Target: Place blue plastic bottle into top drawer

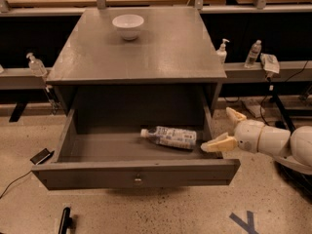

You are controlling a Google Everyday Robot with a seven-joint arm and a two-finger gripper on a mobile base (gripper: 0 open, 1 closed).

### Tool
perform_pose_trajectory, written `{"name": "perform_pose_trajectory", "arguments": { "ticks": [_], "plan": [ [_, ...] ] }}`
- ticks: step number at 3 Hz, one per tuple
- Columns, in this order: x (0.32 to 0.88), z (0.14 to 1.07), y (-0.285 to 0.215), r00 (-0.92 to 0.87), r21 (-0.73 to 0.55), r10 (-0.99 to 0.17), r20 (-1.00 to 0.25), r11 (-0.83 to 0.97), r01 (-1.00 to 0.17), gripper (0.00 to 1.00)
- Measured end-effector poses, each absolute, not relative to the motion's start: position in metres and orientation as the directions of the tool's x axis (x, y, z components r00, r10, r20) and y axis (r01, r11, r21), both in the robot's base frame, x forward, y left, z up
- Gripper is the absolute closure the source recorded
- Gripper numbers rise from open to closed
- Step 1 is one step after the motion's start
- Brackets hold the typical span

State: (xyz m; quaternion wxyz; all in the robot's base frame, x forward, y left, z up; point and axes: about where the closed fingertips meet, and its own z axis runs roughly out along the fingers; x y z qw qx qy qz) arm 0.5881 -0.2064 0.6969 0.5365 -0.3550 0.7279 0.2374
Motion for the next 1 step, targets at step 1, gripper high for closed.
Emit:
{"name": "perform_pose_trajectory", "arguments": {
  "ticks": [1],
  "plan": [
    [0.5902,0.6967,-0.2007,-0.169,-0.038,-0.267,-0.949,0.627,-0.778,0.0]
  ]
}}
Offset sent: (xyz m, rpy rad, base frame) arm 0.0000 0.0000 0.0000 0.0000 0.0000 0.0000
